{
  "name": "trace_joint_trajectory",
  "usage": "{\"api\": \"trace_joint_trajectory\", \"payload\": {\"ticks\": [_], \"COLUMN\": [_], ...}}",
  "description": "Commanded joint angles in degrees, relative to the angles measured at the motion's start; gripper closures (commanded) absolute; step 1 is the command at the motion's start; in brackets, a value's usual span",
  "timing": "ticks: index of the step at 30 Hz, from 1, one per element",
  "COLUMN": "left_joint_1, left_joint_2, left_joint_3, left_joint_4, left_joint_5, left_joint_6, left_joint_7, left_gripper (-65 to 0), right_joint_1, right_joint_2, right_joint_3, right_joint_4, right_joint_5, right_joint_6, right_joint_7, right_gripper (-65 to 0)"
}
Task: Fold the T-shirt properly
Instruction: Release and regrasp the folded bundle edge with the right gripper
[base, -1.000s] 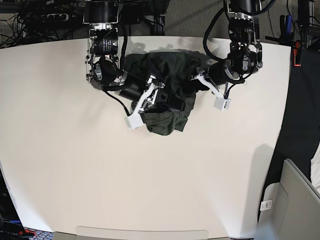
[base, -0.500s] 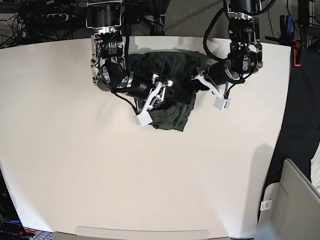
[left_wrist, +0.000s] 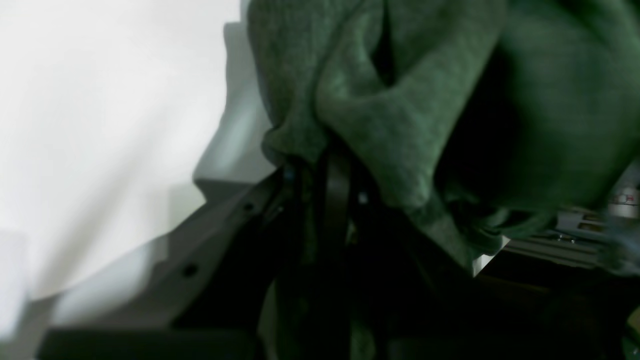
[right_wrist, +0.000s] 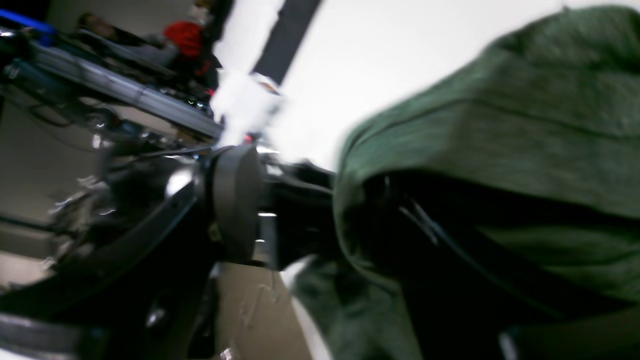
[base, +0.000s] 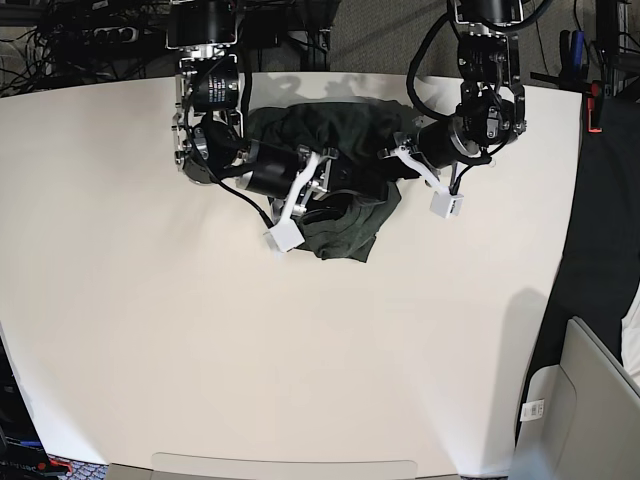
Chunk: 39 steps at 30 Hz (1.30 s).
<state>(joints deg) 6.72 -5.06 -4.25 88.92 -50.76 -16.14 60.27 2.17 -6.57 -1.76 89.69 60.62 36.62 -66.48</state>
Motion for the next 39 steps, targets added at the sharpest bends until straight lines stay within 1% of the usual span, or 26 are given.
{"api": "trace_joint_trajectory", "payload": {"ticks": [1,2,4,6,10,16,21,26,28,32,36,39], "left_joint_1": [-0.1,-0.1,-0.1,-0.3,-0.2,-0.3,-0.3,-0.3,-0.3,-0.3,-0.3,-0.3], "left_joint_2": [-0.4,-0.4,-0.4,-0.4,-0.4,-0.4,-0.4,-0.4,-0.4,-0.3,-0.3,-0.3], "left_joint_3": [-1.2,-1.7,-2.0,-2.1,-2.0,-1.9,-1.9,-1.6,-1.6,-1.5,-1.5,-1.5], "left_joint_4": [0.7,0.7,0.7,0.7,0.7,0.6,0.3,0.3,0.3,0.3,0.3,0.3], "left_joint_5": [0.6,0.6,0.6,0.6,0.6,0.6,0.6,0.6,0.6,0.6,0.6,0.6], "left_joint_6": [0.2,0.4,0.4,0.4,0.4,0.4,0.4,0.4,0.4,0.4,0.4,0.4], "left_joint_7": [0.7,0.9,0.9,0.8,0.8,0.8,0.7,0.6,0.6,0.6,0.6,0.6], "left_gripper": [-0.3,-1.1,-3.5,-5.9,-6.9,-6.9,-6.9,-6.9,-6.9,-6.9,-6.9,-6.9], "right_joint_1": [-0.4,-1.3,-3.0,-4.6,-6.3,-6.6,-6.5,-6.4,-6.4,-6.4,-6.3,-5.9], "right_joint_2": [1.4,3.0,5.8,7.8,10.2,11.6,14.9,16.8,17.1,16.5,16.3,15.0], "right_joint_3": [0.2,0.2,0.2,0.8,3.6,4.2,7.9,10.4,10.3,9.8,6.5,4.0], "right_joint_4": [2.0,3.1,5.5,8.0,10.4,10.5,12.9,15.1,15.1,15.0,14.9,14.9], "right_joint_5": [1.9,2.2,2.2,2.3,2.5,2.0,-2.6,-6.5,-7.5,-9.9,-13.1,-14.6], "right_joint_6": [2.2,3.4,3.4,3.4,3.4,3.4,3.4,3.4,3.4,3.4,3.4,3.4], "right_joint_7": [0.4,0.4,0.4,0.9,0.7,0.9,2.4,3.8,3.8,3.7,3.8,3.8], "right_gripper": [-31.1,-31.1,-31.1,-31.1,-31.1,-31.1,-31.1,-31.1,-31.0,-31.0,-31.0,-31.0]}}
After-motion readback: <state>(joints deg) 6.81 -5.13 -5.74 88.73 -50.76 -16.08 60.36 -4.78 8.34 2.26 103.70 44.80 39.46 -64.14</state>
